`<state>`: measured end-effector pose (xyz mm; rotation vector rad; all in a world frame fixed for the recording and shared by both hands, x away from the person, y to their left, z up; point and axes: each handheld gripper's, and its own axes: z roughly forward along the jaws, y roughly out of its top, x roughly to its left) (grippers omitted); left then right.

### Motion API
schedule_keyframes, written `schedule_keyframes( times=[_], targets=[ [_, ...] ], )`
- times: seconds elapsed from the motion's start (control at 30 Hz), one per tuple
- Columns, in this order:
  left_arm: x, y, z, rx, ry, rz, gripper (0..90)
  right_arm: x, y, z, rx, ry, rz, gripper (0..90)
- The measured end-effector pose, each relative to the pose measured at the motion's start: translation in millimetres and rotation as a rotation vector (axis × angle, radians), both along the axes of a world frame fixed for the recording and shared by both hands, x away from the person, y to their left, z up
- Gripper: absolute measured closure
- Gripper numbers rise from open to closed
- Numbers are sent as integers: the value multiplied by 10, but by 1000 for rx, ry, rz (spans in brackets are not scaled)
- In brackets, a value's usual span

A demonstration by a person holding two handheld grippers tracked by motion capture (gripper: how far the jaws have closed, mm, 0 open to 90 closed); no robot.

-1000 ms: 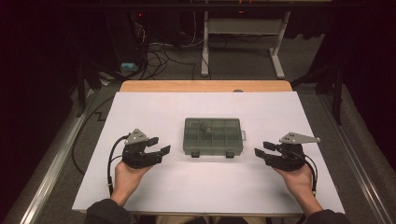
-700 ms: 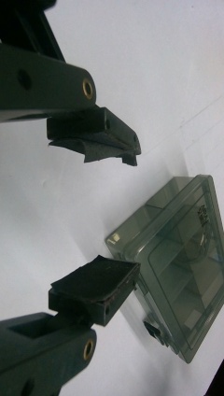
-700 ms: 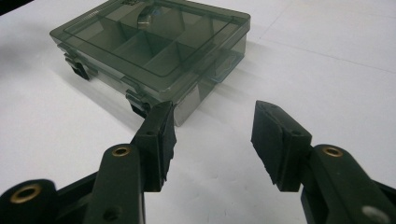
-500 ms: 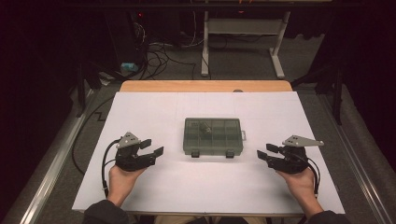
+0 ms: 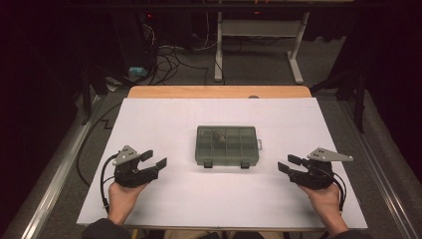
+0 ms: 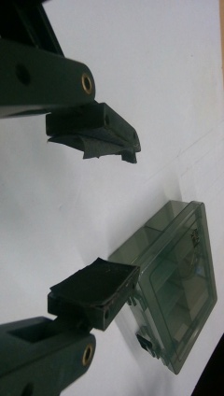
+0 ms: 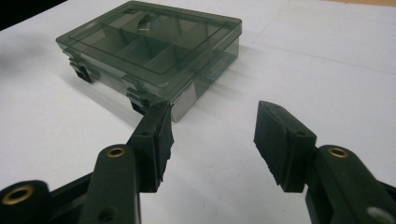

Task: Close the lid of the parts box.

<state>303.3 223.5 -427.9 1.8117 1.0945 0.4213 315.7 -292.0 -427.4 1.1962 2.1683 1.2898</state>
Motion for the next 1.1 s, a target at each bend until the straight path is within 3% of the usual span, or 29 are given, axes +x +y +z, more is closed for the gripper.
schedule_keyframes(
  times=[0.33,0.57,1.1],
  targets=[
    [-133,119,-73,-48,-13,41,349,-78,-104,-68,29,-9,-29,459],
    [-172,100,-139,-31,-15,54,335,-148,-153,-86,33,-20,-42,450],
    [-250,171,-236,-60,3,60,321,-261,-251,-204,31,-23,-71,389]
  ],
)
